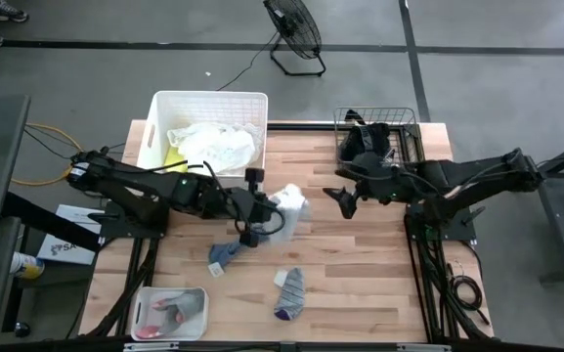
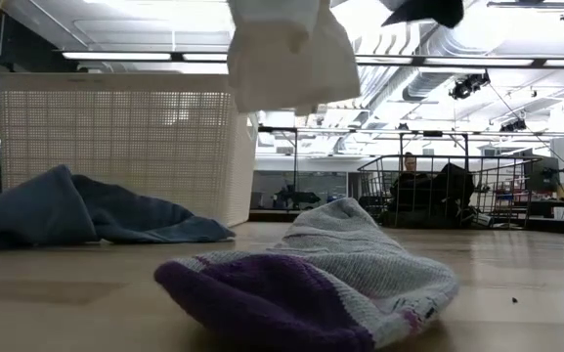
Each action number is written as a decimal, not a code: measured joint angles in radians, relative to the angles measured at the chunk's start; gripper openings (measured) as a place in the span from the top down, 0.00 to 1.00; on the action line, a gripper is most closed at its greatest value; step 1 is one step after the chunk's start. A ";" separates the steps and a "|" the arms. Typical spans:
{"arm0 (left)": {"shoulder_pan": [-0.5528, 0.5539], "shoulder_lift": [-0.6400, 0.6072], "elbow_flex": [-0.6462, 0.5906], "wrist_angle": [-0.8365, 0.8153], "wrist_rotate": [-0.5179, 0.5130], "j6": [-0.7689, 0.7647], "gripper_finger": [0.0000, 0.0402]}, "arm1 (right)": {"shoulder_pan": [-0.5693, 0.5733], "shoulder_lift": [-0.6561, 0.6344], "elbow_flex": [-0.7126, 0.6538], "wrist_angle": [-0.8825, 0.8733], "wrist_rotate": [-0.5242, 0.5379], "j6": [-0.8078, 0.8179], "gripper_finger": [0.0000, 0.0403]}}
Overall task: Pick & Place Cloths
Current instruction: Put the white shorts into the gold wire basket
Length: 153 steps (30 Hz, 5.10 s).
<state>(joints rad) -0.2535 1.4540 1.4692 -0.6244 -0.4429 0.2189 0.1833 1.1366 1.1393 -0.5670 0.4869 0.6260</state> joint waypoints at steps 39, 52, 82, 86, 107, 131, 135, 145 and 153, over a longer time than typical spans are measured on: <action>0.358 -0.077 0.169 0.152 0.561 0.064 1.00 | 0.021 0.018 0.000 0.725 0.019 -0.712 0.23; 0.358 -0.077 0.168 0.151 0.563 0.064 1.00 | -0.113 0.080 0.000 0.795 -0.267 -0.617 0.23; 0.358 -0.077 0.168 0.151 0.565 0.061 1.00 | -0.121 0.146 0.000 0.710 -0.281 -0.515 0.54; 0.358 -0.077 0.168 0.151 0.567 0.061 1.00 | -0.121 0.146 0.000 0.705 -0.281 -0.515 0.67; 0.358 -0.081 0.168 0.098 0.590 0.061 0.68 | -0.121 0.147 0.000 0.672 -0.250 -0.488 0.94; 0.358 -0.287 0.168 -0.230 0.379 -0.117 0.27 | -0.220 0.024 0.000 0.217 0.281 -0.177 0.94; 0.358 -0.301 0.168 -0.281 0.379 -0.132 0.27 | -0.267 0.013 0.000 0.100 0.338 -0.098 0.94; 0.358 -0.301 0.168 -0.316 0.388 -0.169 0.27 | -0.442 0.013 0.000 -0.174 0.372 0.007 0.94; 0.358 -0.301 0.168 -0.320 0.389 -0.171 0.27 | -0.578 0.017 0.000 -0.280 0.352 -0.016 0.94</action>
<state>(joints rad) 0.1047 1.1534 1.6371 -0.9449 -0.0540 0.0474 -0.3952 1.1540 1.1393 -0.8471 0.8387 0.6097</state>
